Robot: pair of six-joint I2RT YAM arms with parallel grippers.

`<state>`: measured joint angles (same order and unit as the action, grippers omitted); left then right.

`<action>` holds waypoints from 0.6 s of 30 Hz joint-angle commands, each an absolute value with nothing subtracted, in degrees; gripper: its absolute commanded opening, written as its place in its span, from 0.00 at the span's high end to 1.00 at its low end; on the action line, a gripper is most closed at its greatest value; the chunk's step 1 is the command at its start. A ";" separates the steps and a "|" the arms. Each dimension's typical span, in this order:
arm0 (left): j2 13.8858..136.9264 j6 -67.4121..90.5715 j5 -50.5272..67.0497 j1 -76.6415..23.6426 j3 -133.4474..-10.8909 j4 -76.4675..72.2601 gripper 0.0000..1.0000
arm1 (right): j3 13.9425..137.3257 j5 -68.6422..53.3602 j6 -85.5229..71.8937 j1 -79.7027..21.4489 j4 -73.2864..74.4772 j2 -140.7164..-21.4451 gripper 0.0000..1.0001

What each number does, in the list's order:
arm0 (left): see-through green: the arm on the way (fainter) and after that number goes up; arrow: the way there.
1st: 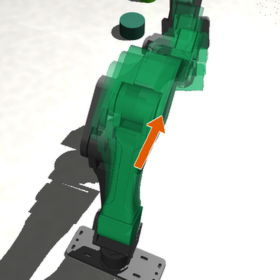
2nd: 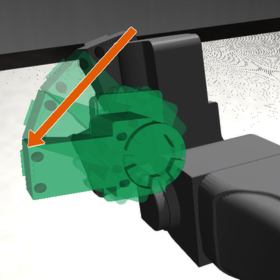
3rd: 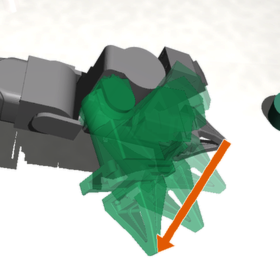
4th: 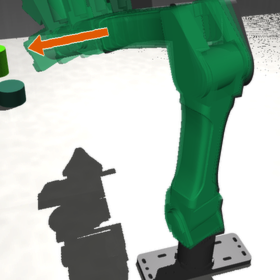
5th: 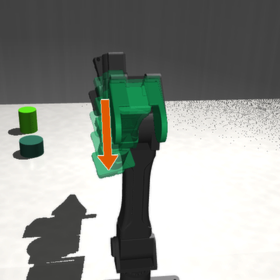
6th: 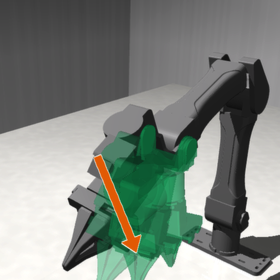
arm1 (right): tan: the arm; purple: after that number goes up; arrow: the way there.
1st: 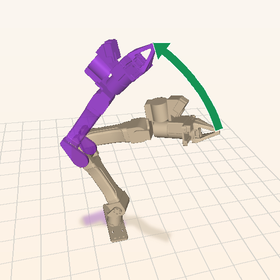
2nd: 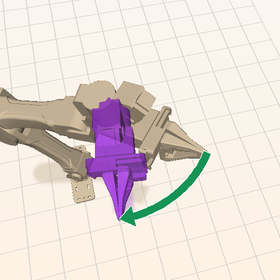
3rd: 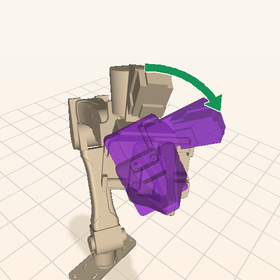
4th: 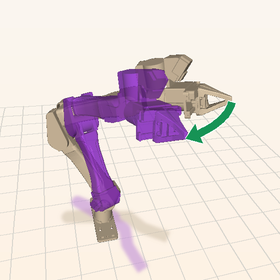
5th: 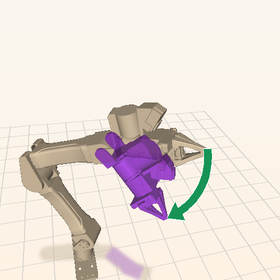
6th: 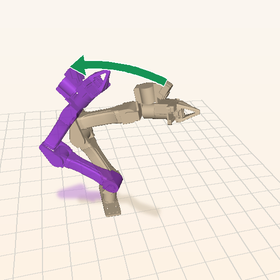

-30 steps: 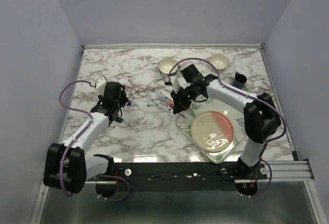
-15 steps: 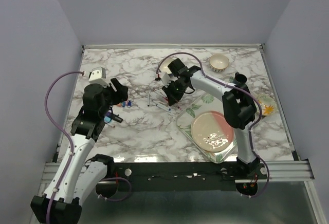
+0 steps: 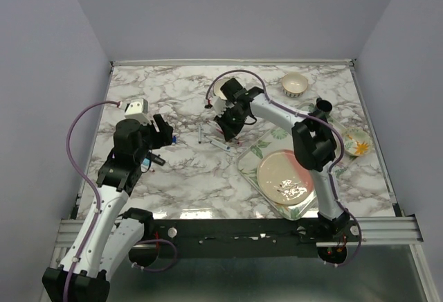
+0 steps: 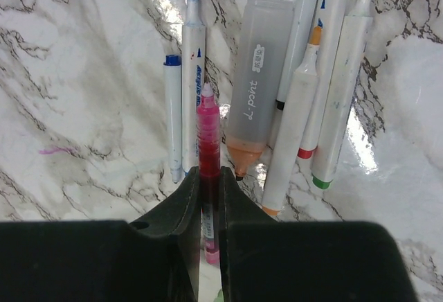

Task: Open the pen caps
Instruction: Place the barrel on the table with the right arm

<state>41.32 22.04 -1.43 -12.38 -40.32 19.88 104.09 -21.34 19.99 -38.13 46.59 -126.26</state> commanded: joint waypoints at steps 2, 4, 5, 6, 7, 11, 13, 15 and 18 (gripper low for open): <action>39.99 20.92 -0.09 -11.69 -40.08 19.69 0.25 | 105.38 -18.11 19.86 -39.90 48.08 -128.23 0.81; 39.90 20.92 -0.09 -11.60 -40.08 19.60 0.25 | 105.47 -17.49 19.86 -40.17 48.16 -128.41 0.78; 39.90 21.00 -0.09 -11.60 -40.08 19.69 0.25 | 105.56 -17.23 19.86 -40.34 48.25 -128.50 0.77; 39.73 21.01 0.00 -11.60 -40.17 19.60 0.25 | 105.64 -17.05 19.78 -40.34 48.25 -128.76 0.77; 39.64 21.01 0.00 -11.51 -40.08 19.60 0.25 | 105.73 -16.53 19.69 -40.43 48.43 -128.93 0.76; 39.46 21.01 0.00 -11.43 -40.08 19.60 0.25 | 105.82 -16.08 19.69 -40.43 48.43 -129.20 0.74; 39.55 21.01 0.00 -11.43 -40.08 19.51 0.25 | 105.99 -16.26 19.78 -40.43 48.60 -128.94 0.72; 39.55 21.01 -0.09 -11.34 -40.08 19.60 0.25 | 106.17 -16.43 19.86 -40.43 49.04 -128.67 0.72; 39.38 21.01 -0.09 -11.25 -39.99 19.51 0.25 | 107.22 -16.88 20.21 -40.43 50.18 -127.62 0.72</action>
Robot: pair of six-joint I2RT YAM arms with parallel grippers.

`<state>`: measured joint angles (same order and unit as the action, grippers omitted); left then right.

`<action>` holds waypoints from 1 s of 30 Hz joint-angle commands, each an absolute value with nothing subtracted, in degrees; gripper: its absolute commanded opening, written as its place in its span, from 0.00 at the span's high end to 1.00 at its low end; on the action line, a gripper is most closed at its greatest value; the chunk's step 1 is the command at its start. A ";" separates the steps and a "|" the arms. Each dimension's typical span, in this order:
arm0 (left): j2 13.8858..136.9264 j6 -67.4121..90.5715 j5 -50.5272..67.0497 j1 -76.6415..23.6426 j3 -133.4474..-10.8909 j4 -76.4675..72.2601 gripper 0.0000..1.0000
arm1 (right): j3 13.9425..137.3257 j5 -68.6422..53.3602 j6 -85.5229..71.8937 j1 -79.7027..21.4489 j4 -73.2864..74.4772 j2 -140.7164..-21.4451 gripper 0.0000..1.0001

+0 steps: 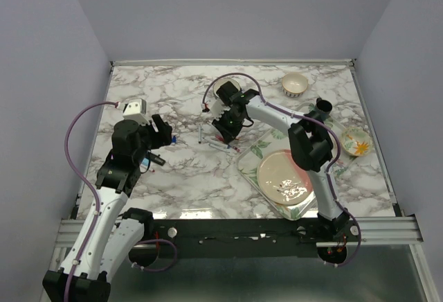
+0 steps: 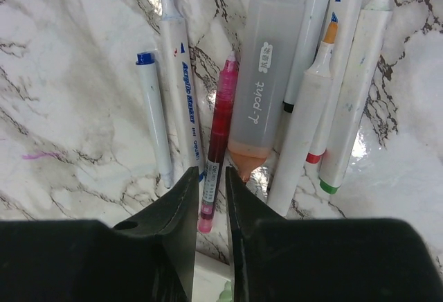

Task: Open the pen caps
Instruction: Place the barrel on the table with the right arm, then grab a pen on the table with the right arm

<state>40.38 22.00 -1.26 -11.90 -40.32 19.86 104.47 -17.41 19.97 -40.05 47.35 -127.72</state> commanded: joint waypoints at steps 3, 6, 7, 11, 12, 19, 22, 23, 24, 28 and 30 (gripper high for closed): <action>39.20 20.92 -0.09 -11.16 -39.99 19.42 0.25 | 107.23 -15.91 20.39 -40.43 50.10 -124.73 0.70; 39.11 20.92 0.00 -11.07 -39.99 19.42 0.25 | 107.23 -15.73 20.74 -40.25 50.10 -122.17 0.67; 39.11 20.92 0.00 -11.07 -39.99 19.51 0.24 | 107.23 -16.08 20.92 -39.91 50.01 -121.82 0.67; 38.76 20.92 0.00 -11.07 -39.99 19.42 0.24 | 107.31 -16.70 21.36 -37.89 50.36 -120.94 0.67; 38.85 20.92 -0.09 -10.99 -39.90 19.42 0.24 | 107.58 -16.96 21.44 -37.36 50.54 -120.94 0.67; 38.58 20.83 -0.09 -10.99 -39.90 19.25 0.24 | 109.07 -20.38 21.71 -30.07 50.27 -121.11 0.67; 38.76 20.92 1.49 -10.90 -39.99 19.16 0.24 | 109.69 -22.49 22.58 -26.74 49.05 -121.72 0.65; 38.76 20.92 1.58 -10.90 -39.90 19.07 0.24 | 111.78 -23.46 22.67 -25.85 49.30 -122.95 0.65; 38.85 20.92 1.67 -10.81 -39.82 19.07 0.24 | 113.54 -24.16 22.85 -24.80 49.83 -124.26 0.65; 38.67 20.92 1.76 -10.63 -39.90 18.99 0.24 | 123.20 -25.49 23.12 -20.93 52.21 -130.07 0.64; 38.85 20.92 2.02 -10.46 -39.90 18.90 0.24 | 127.15 -24.88 23.12 -20.74 52.56 -133.13 0.61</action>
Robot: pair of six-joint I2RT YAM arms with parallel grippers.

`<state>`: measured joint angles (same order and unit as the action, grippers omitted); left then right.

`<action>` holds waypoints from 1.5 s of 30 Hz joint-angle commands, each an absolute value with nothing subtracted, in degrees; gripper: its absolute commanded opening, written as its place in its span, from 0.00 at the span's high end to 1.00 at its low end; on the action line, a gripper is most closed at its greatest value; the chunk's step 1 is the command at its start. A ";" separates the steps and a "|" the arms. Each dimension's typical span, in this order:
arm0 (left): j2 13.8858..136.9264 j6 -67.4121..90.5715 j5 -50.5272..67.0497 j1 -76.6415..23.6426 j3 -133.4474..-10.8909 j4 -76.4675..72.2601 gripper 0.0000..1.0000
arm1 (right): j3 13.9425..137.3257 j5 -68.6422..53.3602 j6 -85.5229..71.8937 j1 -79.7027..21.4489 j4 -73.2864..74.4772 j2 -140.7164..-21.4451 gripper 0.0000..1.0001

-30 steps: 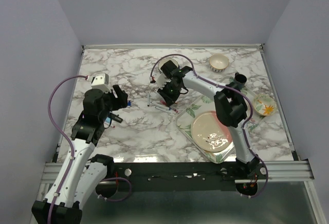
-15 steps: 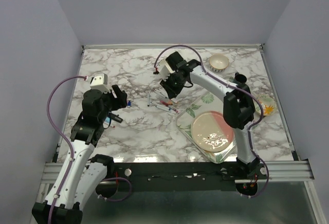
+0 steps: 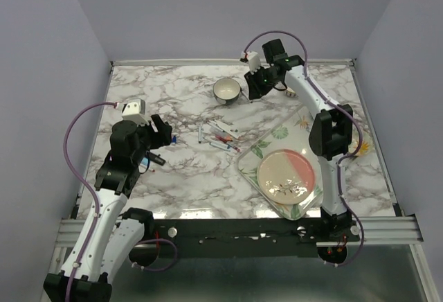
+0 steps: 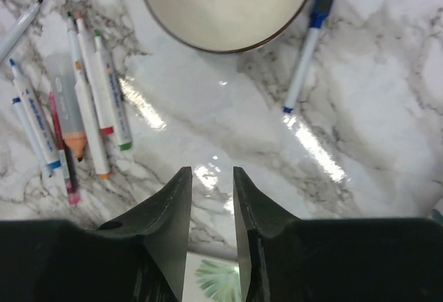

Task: Open the pen caps
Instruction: Grab a pen on the table with the right arm

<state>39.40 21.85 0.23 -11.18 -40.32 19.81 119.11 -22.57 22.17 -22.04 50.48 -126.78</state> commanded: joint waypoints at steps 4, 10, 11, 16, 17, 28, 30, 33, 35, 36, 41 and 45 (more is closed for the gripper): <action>38.93 21.01 2.37 -10.11 -39.90 18.81 0.24 | 133.67 -22.43 22.94 -20.66 52.91 -138.68 0.57; 39.29 20.92 2.55 -9.84 -39.73 18.81 0.24 | 137.11 -17.23 25.92 -20.74 50.54 -142.82 0.50; 39.29 21.00 2.90 -9.58 -39.81 18.72 0.24 | 137.28 -16.79 26.28 -20.66 50.19 -143.08 0.50; 39.64 21.09 3.69 -8.88 -39.73 18.37 0.24 | 140.09 -15.12 27.94 -20.83 50.71 -145.89 0.52; 39.64 21.18 3.78 -8.79 -39.73 18.28 0.24 | 140.18 -14.77 28.30 -20.83 50.28 -145.72 0.53; 40.25 21.36 4.57 -7.91 -39.73 18.10 0.24 | 136.06 -13.18 35.94 -20.83 49.04 -145.02 0.53; 40.34 21.44 4.66 -7.74 -39.73 17.93 0.24 | 136.32 -13.97 36.56 -20.92 49.13 -145.11 0.53; 40.69 21.45 5.01 -7.56 -39.73 17.93 0.24 | 136.58 -13.89 38.93 -21.18 48.87 -145.37 0.53; 40.61 21.45 4.92 -7.47 -39.64 17.93 0.24 | 136.58 -13.62 40.77 -21.53 48.87 -145.72 0.53; 40.69 21.45 5.01 -7.38 -39.64 17.84 0.24 | 136.67 -13.71 41.39 -21.62 48.87 -145.90 0.53; 40.78 21.45 5.18 -7.12 -39.64 17.84 0.24 | 136.85 -13.10 44.56 -22.15 49.04 -146.69 0.54; 40.96 21.27 6.15 -6.86 -39.55 17.49 0.24 | 136.41 -12.83 44.56 -22.15 48.34 -146.43 0.55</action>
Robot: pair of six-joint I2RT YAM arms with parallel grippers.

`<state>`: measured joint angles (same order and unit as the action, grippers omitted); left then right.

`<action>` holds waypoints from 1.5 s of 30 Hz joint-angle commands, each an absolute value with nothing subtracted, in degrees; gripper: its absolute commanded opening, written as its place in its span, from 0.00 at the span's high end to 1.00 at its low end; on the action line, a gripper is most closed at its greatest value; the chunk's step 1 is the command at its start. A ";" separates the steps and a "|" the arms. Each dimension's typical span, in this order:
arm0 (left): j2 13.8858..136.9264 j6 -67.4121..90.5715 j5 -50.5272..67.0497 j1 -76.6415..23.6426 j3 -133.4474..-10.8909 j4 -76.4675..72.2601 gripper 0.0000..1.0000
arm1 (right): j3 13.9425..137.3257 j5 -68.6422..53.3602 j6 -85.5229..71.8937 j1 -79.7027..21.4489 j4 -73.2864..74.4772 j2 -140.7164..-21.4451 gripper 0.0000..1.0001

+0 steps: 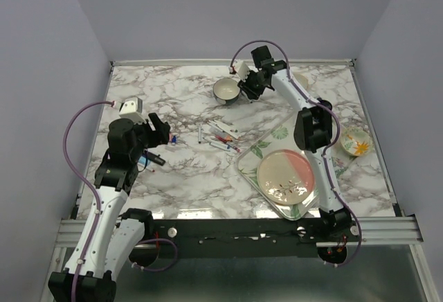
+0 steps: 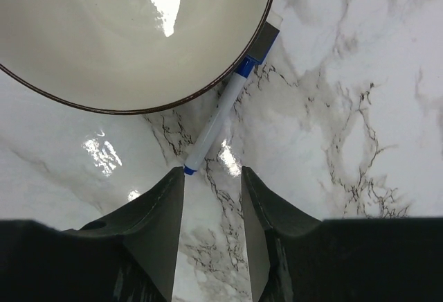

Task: Open the pen caps
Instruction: Grab a pen on the table with the right arm

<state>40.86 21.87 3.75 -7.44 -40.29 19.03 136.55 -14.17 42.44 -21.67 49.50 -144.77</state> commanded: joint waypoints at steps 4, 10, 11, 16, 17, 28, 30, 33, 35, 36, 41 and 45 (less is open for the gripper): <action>41.31 21.44 10.00 -6.68 -39.11 16.26 0.23 | 133.69 -12.31 42.72 -22.06 46.06 -142.58 0.55; 46.39 26.09 15.38 -6.85 -38.67 12.22 0.10 | 125.88 -13.18 36.49 -21.36 44.47 -131.60 0.55; 47.71 27.50 15.38 -7.03 -39.54 11.96 0.09 | 124.21 -15.18 35.26 -21.36 44.39 -126.96 0.55; 55.80 36.20 3.81 -20.25 -44.46 10.11 0.09 | 106.29 -23.36 26.48 -21.27 41.93 -109.10 0.53; 57.64 37.60 0.91 -22.39 -47.95 10.72 0.09 | 103.91 -25.38 25.32 -21.27 40.97 -105.94 0.52; 102.62 55.19 -31.63 -41.39 -98.57 44.71 0.37 | 78.42 -32.79 14.33 -15.39 36.75 -74.99 0.47; 110.95 56.25 -33.75 -42.45 -110.58 50.96 0.49 | 74.37 -30.08 13.54 -13.90 34.29 -69.80 0.47; 119.40 55.82 -33.32 -42.71 -122.84 53.61 0.58 | 71.90 -28.48 13.45 -10.64 33.49 -66.02 0.47; 123.12 54.76 -31.56 -42.80 -127.94 53.44 0.61 | 70.93 -29.09 13.27 -8.62 33.66 -64.87 0.47; 126.44 54.84 -29.99 -42.72 -132.06 53.52 0.64 | 70.14 -29.53 13.27 -8.27 33.58 -63.91 0.47; 132.88 54.49 -24.26 -42.89 -136.06 47.22 0.65 | 68.29 -29.79 13.36 -6.95 33.22 -62.32 0.46; 137.09 52.74 -24.08 -42.80 -137.01 43.69 0.68 | 67.50 -29.35 13.01 -5.89 32.87 -61.88 0.46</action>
